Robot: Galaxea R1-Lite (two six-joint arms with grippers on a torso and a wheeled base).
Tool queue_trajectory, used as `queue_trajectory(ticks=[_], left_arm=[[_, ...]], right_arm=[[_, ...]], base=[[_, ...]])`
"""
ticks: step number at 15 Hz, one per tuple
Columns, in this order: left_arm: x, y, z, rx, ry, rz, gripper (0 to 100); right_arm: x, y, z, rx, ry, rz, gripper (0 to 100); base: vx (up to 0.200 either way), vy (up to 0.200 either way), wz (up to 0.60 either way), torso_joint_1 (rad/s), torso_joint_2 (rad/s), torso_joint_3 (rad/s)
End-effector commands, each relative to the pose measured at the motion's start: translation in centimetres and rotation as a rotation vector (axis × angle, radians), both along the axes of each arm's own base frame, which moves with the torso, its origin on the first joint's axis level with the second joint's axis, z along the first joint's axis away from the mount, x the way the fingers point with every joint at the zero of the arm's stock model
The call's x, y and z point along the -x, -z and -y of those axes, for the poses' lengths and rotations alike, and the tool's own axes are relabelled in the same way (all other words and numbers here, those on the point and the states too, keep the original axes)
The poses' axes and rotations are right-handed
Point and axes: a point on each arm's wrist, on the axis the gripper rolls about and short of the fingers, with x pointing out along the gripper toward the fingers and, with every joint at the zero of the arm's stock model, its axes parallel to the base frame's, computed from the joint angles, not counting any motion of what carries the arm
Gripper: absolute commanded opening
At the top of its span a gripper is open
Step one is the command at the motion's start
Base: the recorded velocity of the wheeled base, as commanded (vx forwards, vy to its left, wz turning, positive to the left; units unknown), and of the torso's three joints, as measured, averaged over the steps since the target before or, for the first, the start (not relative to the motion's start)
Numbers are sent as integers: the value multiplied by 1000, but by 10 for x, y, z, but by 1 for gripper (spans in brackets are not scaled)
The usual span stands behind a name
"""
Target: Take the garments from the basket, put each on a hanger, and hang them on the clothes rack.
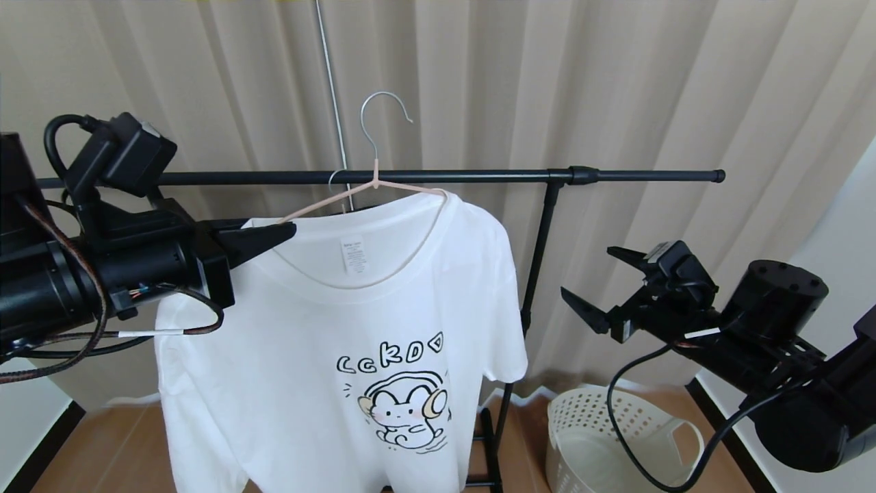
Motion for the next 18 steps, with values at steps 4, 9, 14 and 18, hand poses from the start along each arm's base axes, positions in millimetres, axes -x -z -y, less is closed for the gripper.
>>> queue_trajectory(ticks=[4,9,14,18], left_arm=[[-34,21,18,17,-89,-121,0],[-76,26,38,100,-170,-191,0],[-91,42,42,83,-187,-231,0],[-101,50,44,85,-210,-216,0]], right_arm=[[1,-1,0,0,0,4,100],[0,-2,0,-1,1,7,100],[0,-2,0,-1,1,8,100],[0,-2,0,-2,1,10,100]], base=[[0,0,0,0,0,0],[0,0,0,0,0,0],[0,0,0,0,0,0],[0,0,0,0,0,0]])
